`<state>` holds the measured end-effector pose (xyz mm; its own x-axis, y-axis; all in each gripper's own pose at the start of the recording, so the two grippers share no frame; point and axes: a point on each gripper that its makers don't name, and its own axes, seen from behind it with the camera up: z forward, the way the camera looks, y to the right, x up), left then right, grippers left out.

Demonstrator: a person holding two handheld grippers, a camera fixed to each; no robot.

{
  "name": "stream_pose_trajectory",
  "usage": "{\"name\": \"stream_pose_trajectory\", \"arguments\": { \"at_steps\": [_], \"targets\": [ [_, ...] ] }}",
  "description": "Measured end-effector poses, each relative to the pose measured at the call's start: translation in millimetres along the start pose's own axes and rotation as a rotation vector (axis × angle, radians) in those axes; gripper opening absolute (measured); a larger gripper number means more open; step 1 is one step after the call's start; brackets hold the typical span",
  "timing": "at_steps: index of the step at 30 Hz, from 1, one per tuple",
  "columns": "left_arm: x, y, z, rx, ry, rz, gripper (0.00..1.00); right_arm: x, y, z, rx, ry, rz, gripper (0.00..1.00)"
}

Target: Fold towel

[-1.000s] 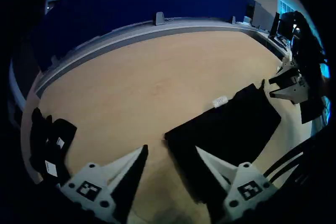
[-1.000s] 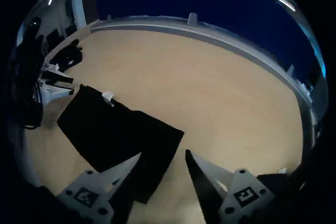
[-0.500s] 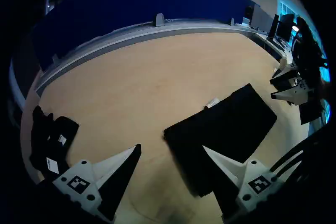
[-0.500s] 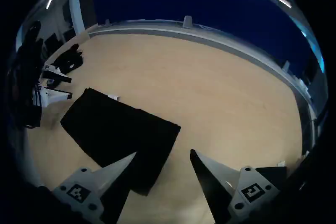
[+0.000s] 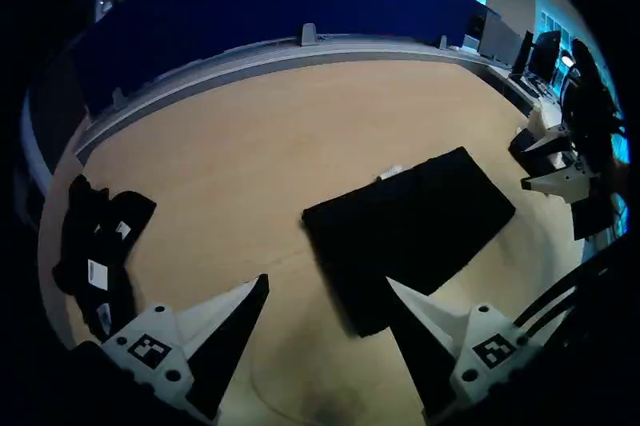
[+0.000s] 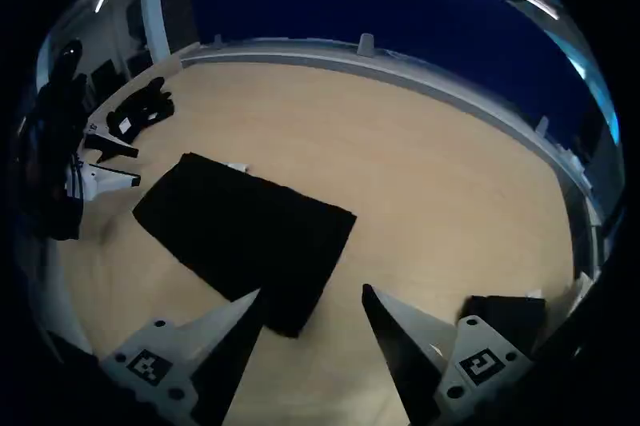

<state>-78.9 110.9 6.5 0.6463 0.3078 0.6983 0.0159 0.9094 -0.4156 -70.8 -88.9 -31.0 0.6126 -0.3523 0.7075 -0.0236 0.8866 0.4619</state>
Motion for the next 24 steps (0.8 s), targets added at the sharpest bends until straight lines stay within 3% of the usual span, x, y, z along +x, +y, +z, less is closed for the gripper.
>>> {"name": "stream_pose_trajectory", "arguments": {
  "at_steps": [6,11,17,24],
  "targets": [
    [-12,7.8,-9.9,-0.005,0.000,0.018,0.98,-14,-7,-10.4,0.010,-0.001,0.008,0.88],
    [-19,6.2,-15.2,0.008,-0.007,0.013,0.98,-18,-10,-11.5,0.020,-0.004,-0.009,0.88],
    [-31,-4.9,-32.7,0.052,0.003,-0.026,0.98,-25,-15,-9.6,0.047,-0.025,-0.053,0.88],
    [-63,-21.6,-62.3,0.117,0.002,-0.096,0.98,-34,-26,-4.3,0.090,-0.057,-0.114,0.88]
  ]
}}
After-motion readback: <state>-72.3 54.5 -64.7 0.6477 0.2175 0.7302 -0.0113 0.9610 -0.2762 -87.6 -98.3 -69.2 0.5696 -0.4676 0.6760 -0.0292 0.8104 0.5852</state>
